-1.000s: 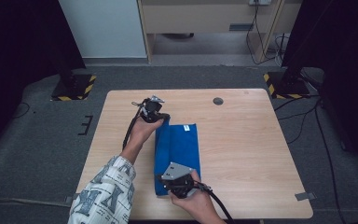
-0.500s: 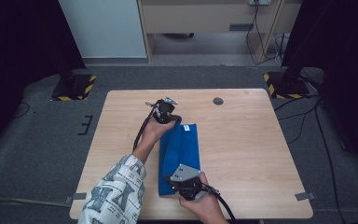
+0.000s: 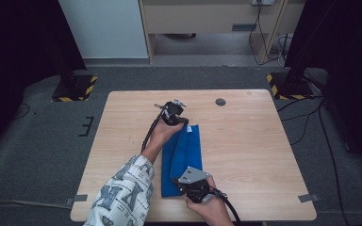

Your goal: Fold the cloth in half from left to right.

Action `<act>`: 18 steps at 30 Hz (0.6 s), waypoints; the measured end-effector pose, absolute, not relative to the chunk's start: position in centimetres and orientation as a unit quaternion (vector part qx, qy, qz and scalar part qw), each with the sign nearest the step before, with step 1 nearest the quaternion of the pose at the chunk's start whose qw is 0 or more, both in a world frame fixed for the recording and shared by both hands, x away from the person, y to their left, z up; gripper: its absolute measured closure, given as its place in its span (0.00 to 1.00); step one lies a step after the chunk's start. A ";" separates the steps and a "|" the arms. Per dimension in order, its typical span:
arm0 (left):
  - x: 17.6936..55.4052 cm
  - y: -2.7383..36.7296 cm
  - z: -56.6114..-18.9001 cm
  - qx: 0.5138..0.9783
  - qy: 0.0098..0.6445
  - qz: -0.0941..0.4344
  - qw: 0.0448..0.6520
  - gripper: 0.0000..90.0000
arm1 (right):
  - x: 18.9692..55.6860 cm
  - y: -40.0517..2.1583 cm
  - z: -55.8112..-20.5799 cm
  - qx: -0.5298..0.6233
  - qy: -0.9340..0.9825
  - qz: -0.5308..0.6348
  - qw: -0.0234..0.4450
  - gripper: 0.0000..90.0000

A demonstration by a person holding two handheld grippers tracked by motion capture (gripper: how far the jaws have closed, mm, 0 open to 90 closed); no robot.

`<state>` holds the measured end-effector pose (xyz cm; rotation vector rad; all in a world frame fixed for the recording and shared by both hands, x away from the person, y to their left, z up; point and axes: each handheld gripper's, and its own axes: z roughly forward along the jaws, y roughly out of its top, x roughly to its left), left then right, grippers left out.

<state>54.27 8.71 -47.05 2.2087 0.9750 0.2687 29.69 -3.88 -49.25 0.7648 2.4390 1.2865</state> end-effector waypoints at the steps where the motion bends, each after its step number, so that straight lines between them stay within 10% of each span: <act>1: 54.3 8.7 -47.1 0.851 0.379 0.104 0.348 0.98 | 29.7 -4.0 -49.3 0.266 0.844 0.444 0.140 0.96; 18: 54.7 7.9 -48.1 0.849 0.386 0.099 0.347 0.98 | 29.7 -5.6 -50.1 0.289 0.845 0.428 0.138 0.94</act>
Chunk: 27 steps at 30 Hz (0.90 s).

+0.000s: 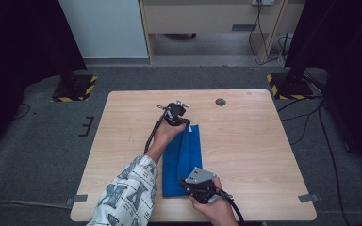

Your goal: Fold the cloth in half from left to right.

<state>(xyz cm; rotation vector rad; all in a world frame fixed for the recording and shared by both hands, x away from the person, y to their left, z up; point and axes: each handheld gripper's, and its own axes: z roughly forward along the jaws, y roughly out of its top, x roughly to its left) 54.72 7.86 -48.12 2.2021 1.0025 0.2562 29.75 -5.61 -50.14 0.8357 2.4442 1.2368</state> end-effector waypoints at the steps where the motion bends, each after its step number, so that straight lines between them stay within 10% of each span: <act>1: 54.7 7.8 -48.1 0.848 0.387 0.100 0.348 0.98 | 29.8 -5.7 -50.2 0.290 0.845 0.428 0.140 0.94; 27: 54.6 6.5 -48.6 0.850 0.382 0.087 0.351 0.92 | 29.8 -7.4 -50.5 0.311 0.846 0.413 0.132 0.88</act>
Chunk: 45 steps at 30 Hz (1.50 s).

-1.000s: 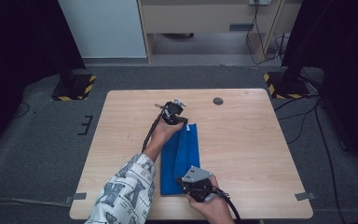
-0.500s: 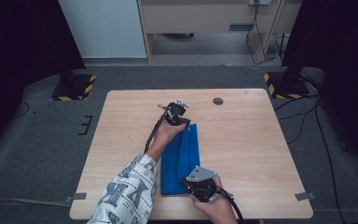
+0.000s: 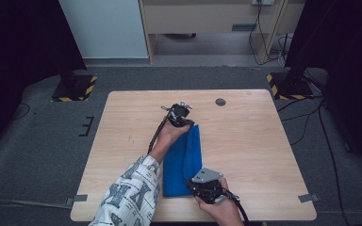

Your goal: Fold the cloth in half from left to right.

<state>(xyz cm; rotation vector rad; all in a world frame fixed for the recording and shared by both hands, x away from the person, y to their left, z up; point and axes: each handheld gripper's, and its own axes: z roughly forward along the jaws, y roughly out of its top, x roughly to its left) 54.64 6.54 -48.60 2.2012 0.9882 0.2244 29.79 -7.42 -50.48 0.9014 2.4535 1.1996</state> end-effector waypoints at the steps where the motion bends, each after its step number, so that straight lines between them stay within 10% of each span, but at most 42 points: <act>1: 54.6 6.4 -48.6 0.851 0.380 0.086 0.352 0.93 | 29.8 -7.5 -50.5 0.311 0.846 0.413 0.132 0.88; 16: 54.3 5.9 -48.4 0.853 0.372 0.086 0.355 0.92 | 29.6 -8.7 -50.1 0.328 0.844 0.406 0.126 0.82; 45: 50.4 10.9 -45.7 0.838 0.362 0.136 0.385 0.24 | 32.5 -10.3 -48.3 0.366 0.833 0.390 0.143 0.28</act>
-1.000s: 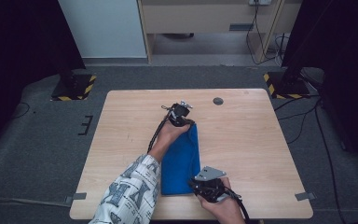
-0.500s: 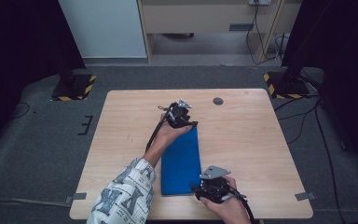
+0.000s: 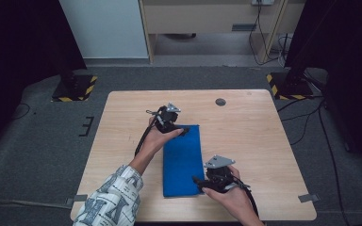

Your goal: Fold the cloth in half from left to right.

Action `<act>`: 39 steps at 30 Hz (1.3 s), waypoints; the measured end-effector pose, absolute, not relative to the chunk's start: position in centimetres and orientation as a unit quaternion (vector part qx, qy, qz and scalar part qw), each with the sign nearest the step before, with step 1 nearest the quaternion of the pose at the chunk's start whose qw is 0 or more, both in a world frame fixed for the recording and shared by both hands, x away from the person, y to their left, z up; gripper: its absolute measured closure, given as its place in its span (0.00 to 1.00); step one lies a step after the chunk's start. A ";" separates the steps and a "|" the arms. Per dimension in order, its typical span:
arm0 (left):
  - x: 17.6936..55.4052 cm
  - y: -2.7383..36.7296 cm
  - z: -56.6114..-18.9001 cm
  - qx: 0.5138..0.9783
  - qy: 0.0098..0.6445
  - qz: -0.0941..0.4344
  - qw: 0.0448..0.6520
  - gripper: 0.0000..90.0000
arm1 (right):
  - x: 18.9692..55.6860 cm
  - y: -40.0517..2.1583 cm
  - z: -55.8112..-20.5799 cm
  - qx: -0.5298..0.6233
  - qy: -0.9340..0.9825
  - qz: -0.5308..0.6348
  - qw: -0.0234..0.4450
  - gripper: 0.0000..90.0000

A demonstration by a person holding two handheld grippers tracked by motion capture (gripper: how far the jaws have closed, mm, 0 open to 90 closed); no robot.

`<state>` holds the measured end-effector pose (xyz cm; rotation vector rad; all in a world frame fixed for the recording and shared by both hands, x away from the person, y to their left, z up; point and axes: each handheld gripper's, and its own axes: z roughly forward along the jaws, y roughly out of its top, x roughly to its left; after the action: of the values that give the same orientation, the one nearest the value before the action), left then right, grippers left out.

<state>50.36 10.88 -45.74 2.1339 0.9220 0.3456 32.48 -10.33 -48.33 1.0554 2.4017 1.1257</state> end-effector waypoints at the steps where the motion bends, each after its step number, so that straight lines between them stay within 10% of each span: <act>1: 50.3 11.0 -45.8 0.836 0.364 0.136 0.386 0.22 | 32.9 -10.3 -48.4 0.365 0.833 0.389 0.144 0.27; 39: 48.3 16.8 -46.7 0.819 0.392 0.174 0.382 0.12 | 41.8 -9.4 -48.0 0.363 0.828 0.395 0.161 0.14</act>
<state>48.33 16.81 -46.66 2.0884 1.0012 0.4444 41.77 -9.44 -48.05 1.0376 2.3651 1.1284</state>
